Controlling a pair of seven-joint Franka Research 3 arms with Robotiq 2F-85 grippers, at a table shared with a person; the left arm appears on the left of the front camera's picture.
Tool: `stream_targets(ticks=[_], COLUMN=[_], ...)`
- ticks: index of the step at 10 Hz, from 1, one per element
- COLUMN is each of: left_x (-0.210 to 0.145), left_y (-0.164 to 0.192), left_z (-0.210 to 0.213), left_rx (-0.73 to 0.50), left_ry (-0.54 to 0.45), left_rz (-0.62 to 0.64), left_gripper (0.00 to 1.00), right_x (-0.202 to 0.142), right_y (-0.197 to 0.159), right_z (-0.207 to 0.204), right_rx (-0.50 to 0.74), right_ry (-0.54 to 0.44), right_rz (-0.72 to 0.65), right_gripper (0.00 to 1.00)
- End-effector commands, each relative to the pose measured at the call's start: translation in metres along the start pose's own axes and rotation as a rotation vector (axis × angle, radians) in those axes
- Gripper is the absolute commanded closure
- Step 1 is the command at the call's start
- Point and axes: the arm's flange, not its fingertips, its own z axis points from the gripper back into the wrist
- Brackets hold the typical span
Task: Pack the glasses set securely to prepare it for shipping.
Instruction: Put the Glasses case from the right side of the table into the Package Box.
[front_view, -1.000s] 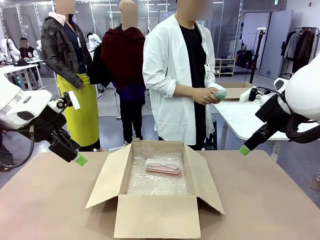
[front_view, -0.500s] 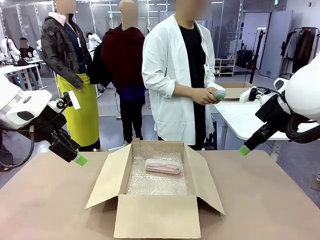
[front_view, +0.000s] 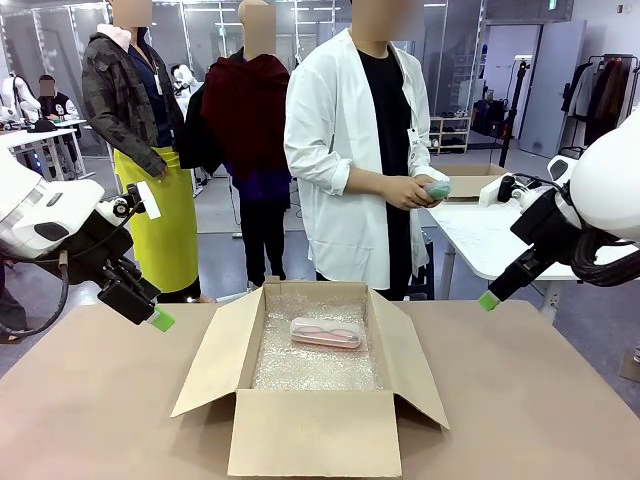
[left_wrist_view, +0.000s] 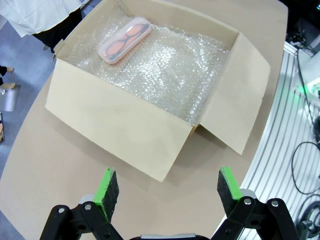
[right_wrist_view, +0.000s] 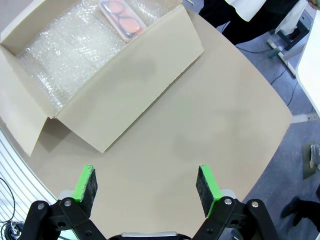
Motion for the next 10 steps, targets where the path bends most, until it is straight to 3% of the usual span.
stream_targets(ticks=[1,10], left_x=[-0.0003,-0.0003], left_y=[0.0019,0.0019], left_z=[0.0009,0.0009], left_rx=[-0.009,-0.009], left_ry=[-0.022,-0.022], left_rz=[-0.01,-0.01], left_gripper=[0.0,0.0], right_x=[0.0021,0.0021], right_y=[-0.0012,-0.0012], right_z=[0.0006,0.0006], right_rx=[-0.006,-0.006], right_ry=[-0.004,-0.004], right_rz=[0.003,0.003], right_gripper=[0.0,0.0])
